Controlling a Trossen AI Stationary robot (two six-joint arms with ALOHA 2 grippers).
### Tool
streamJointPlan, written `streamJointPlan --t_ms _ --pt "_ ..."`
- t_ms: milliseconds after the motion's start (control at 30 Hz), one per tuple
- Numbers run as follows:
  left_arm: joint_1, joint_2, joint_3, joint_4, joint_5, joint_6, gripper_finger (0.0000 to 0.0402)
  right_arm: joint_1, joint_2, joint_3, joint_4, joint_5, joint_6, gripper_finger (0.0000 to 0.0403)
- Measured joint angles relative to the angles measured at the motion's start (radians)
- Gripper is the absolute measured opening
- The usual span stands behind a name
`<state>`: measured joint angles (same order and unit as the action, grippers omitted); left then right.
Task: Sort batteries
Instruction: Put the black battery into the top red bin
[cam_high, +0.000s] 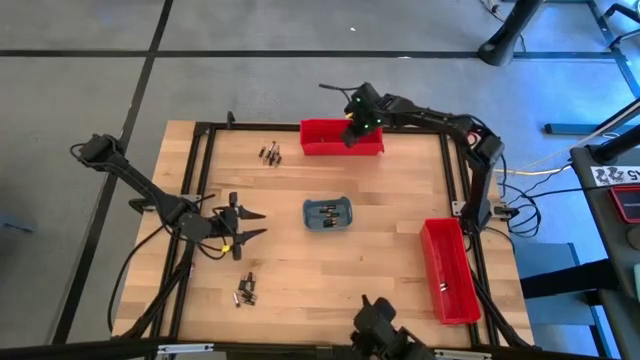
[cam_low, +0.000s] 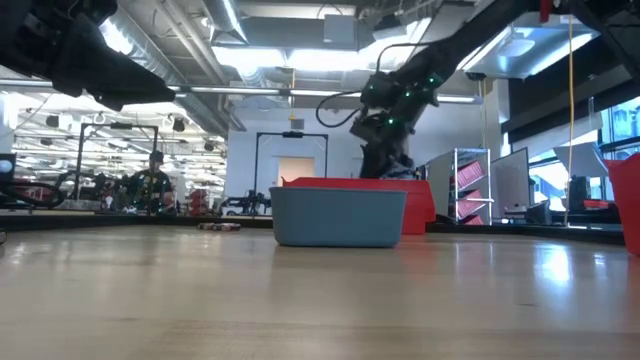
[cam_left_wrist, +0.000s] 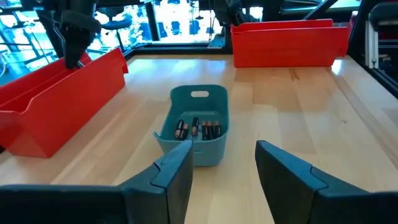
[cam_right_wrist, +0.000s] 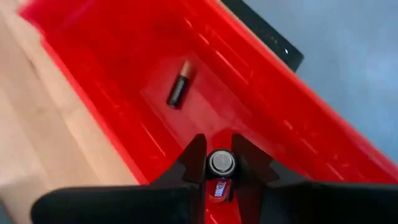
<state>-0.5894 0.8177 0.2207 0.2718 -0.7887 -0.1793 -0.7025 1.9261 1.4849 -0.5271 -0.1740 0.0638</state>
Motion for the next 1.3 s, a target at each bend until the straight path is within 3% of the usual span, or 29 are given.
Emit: streamJointPlan --t_ms 100,467,733,867,1033,1300 --pt "0.004 0.0 0.0 0.0 0.0 -0.006 0.0164 0.001 0.019 0.0 0.003 0.05 0.07 0.0046" --pt "0.003 0.0 0.0 -0.004 0.0 0.002 0.0164 0.001 0.1 0.001 0.0 0.059 0.266 0.0046" --pt "0.003 0.0 0.0 -0.004 0.0 0.003 0.0164 0.002 0.125 0.0 0.003 0.078 0.277 0.006" --pt "0.003 0.0 0.0 -0.004 0.0 0.003 0.0164 0.0 0.125 0.0 0.003 0.065 0.261 0.0088" --pt "0.003 0.0 0.0 -0.004 0.0 0.003 0.0164 0.0 0.122 0.002 0.008 0.049 0.207 0.0152" --pt "0.003 0.0 0.0 -0.003 0.0 -0.013 0.0164 -0.005 0.121 0.143 -0.132 0.005 0.141 0.0214"
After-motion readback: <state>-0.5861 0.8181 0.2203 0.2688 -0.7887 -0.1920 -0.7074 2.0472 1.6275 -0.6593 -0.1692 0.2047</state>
